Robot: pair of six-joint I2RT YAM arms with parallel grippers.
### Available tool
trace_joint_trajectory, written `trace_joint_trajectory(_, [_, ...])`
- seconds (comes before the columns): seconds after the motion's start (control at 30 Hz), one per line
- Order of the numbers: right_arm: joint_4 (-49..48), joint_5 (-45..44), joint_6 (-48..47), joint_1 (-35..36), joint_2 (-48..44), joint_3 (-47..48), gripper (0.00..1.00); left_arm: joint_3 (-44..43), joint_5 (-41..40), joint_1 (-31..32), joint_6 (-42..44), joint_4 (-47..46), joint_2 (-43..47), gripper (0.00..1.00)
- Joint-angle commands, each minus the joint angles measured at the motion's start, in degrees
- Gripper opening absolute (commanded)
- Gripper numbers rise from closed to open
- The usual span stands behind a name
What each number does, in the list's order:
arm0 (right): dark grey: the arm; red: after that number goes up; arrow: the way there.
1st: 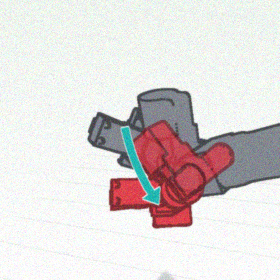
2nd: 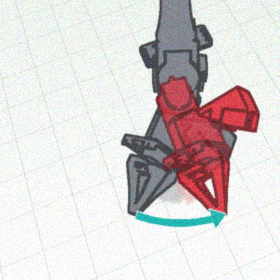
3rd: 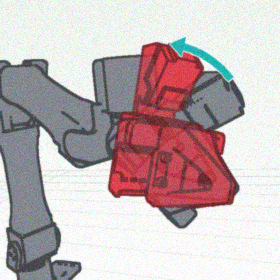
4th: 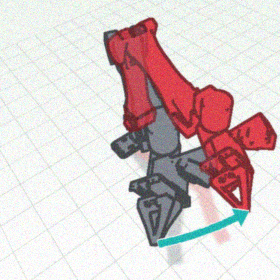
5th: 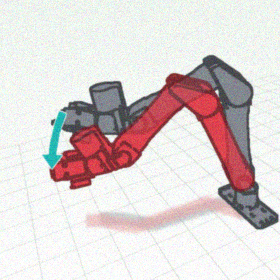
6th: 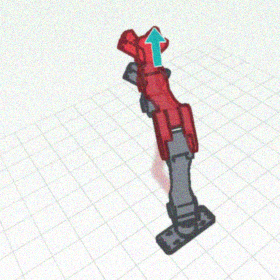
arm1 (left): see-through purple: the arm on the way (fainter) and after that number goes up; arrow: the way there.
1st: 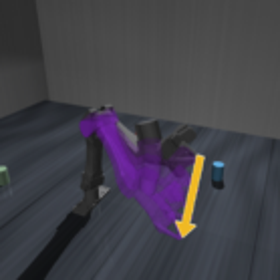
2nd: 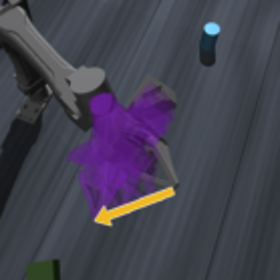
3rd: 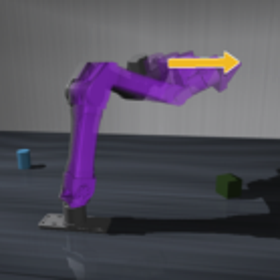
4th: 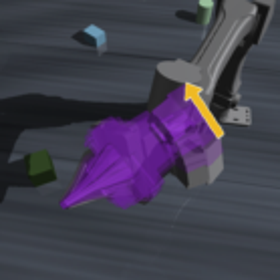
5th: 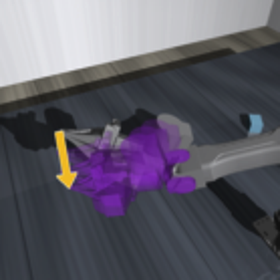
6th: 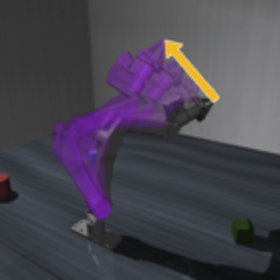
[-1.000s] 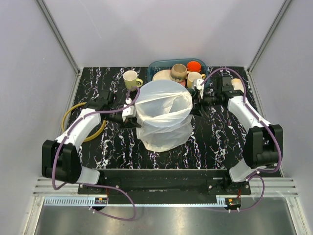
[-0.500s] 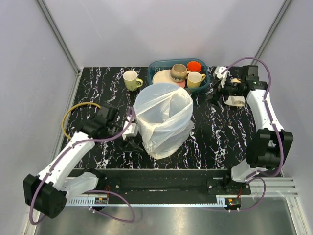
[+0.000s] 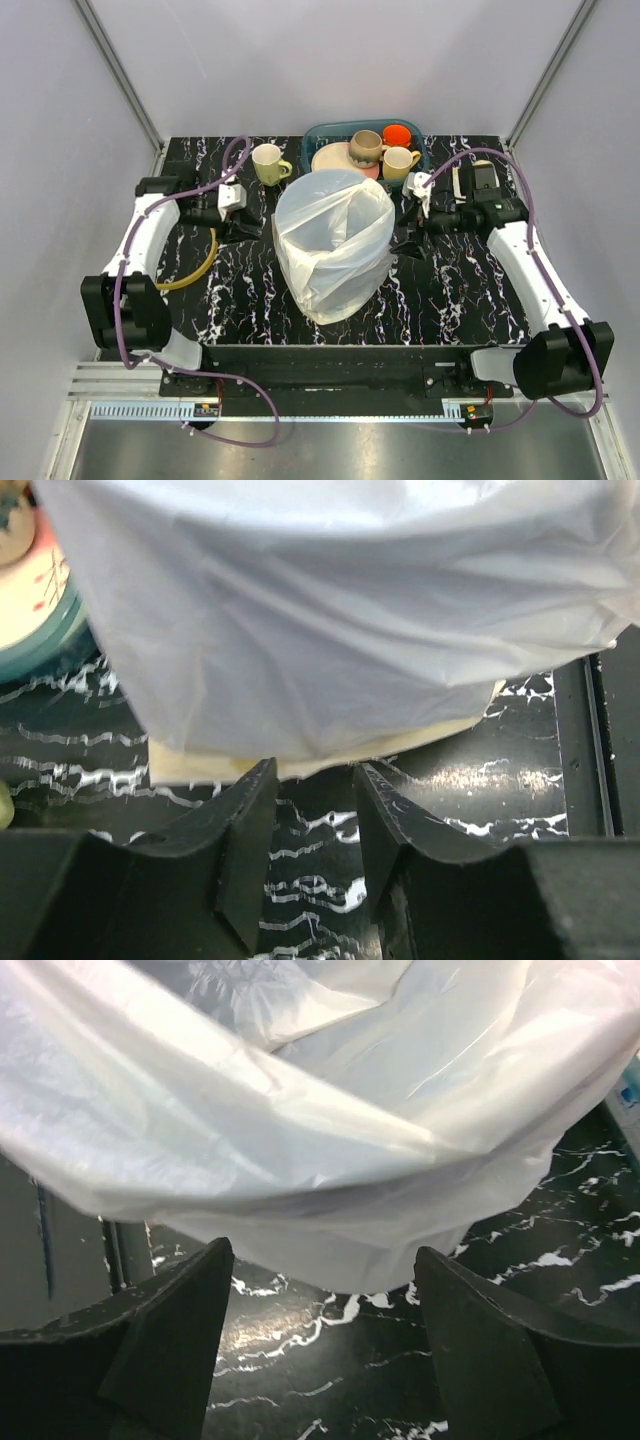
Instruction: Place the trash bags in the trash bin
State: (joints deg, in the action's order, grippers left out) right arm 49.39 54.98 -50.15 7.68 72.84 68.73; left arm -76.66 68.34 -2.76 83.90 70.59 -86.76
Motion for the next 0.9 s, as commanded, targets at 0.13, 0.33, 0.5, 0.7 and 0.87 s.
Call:
trace_joint_trajectory(0.13, [-8.86,0.21,5.33,1.63,7.66,2.46,0.76,5.47,-0.56,11.63,-10.26,-19.53,5.28,0.42])
trace_joint_trajectory(0.33, [-13.0,0.48,2.09,1.81,12.06,6.23,0.71,13.46,-1.72,19.72,-10.31,-19.43,12.56,0.42])
trace_joint_trajectory(0.5, [-13.0,0.39,-7.31,1.9,14.43,7.03,0.73,19.09,-2.15,25.0,-18.23,-25.05,17.93,0.42])
trace_joint_trajectory(0.7, [-5.71,-3.48,-17.87,-2.39,13.48,8.97,0.86,18.58,-0.06,17.37,-11.5,-13.74,20.49,0.45])
trace_joint_trajectory(0.87, [5.26,-2.25,-22.27,-7.33,12.33,13.88,0.94,9.62,0.74,6.49,-2.16,-1.86,17.07,0.61])
